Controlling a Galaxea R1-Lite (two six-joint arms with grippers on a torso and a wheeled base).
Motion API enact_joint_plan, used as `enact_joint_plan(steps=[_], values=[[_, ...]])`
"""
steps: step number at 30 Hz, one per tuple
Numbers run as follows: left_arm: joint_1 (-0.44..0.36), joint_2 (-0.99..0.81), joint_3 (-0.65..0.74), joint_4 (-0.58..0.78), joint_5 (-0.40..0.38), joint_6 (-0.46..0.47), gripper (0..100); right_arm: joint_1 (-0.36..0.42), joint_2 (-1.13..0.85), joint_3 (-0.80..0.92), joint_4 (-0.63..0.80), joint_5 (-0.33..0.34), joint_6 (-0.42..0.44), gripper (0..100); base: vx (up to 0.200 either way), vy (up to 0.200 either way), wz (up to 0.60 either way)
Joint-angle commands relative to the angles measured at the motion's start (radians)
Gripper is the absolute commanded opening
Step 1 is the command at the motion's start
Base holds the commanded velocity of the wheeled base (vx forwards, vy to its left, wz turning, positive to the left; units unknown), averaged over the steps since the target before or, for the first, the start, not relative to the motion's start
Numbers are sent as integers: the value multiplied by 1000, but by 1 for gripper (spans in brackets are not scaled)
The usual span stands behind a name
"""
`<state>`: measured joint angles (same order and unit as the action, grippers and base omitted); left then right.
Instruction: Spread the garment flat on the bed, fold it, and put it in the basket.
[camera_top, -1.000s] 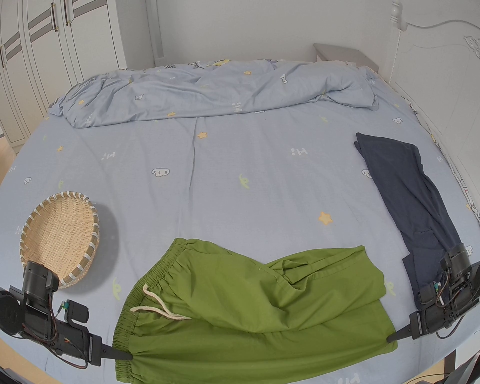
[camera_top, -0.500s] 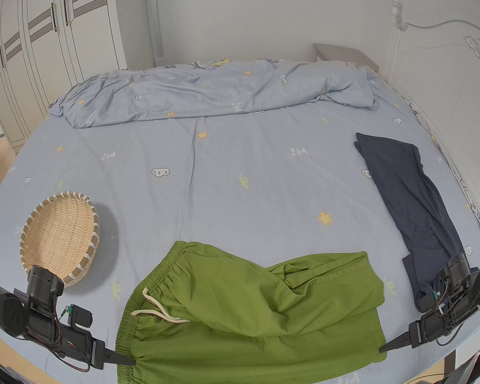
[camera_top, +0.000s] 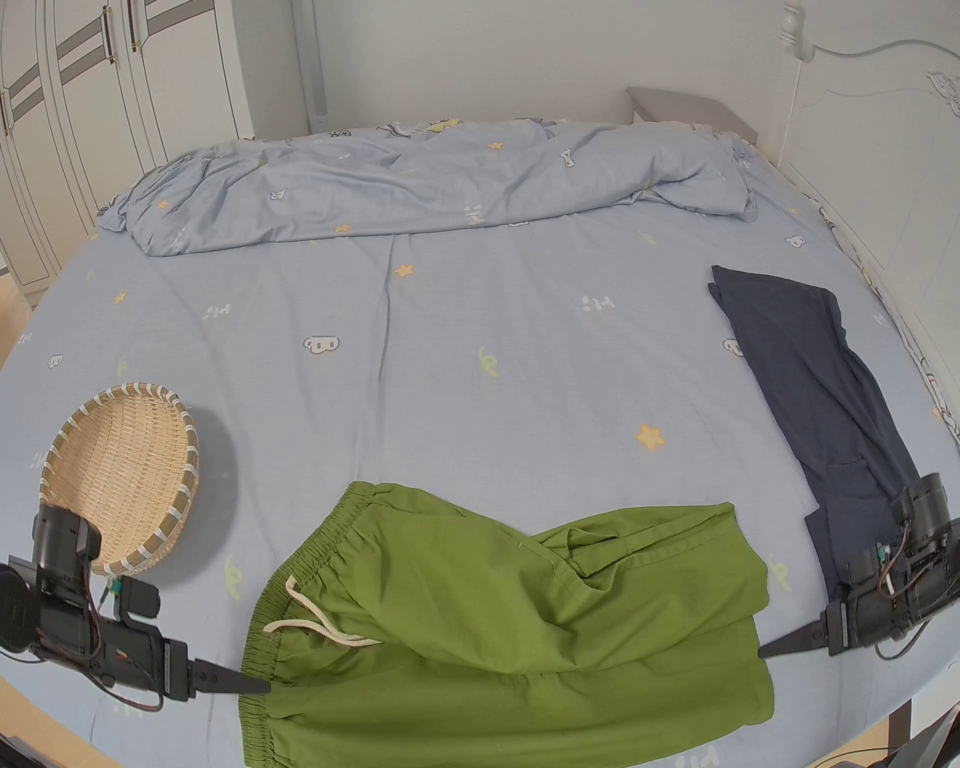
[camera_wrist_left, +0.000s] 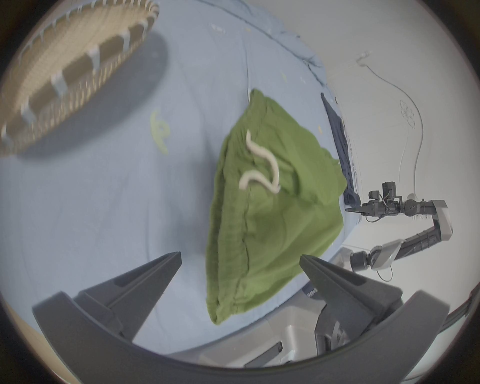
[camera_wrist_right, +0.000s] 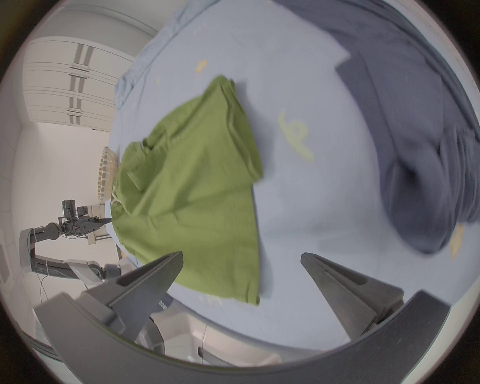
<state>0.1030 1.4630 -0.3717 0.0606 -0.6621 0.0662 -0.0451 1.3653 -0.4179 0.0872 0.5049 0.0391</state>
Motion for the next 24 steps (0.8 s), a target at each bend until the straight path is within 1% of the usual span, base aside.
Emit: enact_joint_plan(steps=[1, 2, 3, 5, 8, 13, 16, 18, 21, 24], values=[[20, 2, -223, 21, -4, -23, 100, 5, -3, -251, -7, 4, 18, 100, 0, 0, 0], [17, 14, -257, 27, -4, -29, 100, 7, 8, -288, -4, 4, 19, 100, 0, 0, 0], [11, 42, -343, 42, -2, -46, 100, 10, 44, -375, 5, 4, 21, 100, 0, 0, 0], [9, 69, -440, 70, -4, -78, 100, 10, 66, -458, 23, 1, 33, 100, 0, 0, 0], [0, 112, -539, 82, -8, -100, 100, 10, 66, -507, 34, 1, 61, 100, 0, 0, 0], [-75, 192, -592, 70, -8, -100, 100, 17, 66, -512, 31, 3, 62, 100, 0, 0, 0], [-120, 286, -653, 61, -4, -98, 100, 51, 67, -496, 31, 0, 57, 100, 0, 0, 0], [-135, 339, -699, 61, -4, -98, 100, 56, 70, -495, 29, 0, 56, 100, 0, 0, 0], [-167, 385, -720, 61, 1, -97, 100, 54, 70, -498, 29, 0, 56, 100, 0, 0, 0], [-181, 418, -734, 57, 1, -98, 100, 51, 72, -501, 29, 0, 57, 100, 0, 0, 0]])
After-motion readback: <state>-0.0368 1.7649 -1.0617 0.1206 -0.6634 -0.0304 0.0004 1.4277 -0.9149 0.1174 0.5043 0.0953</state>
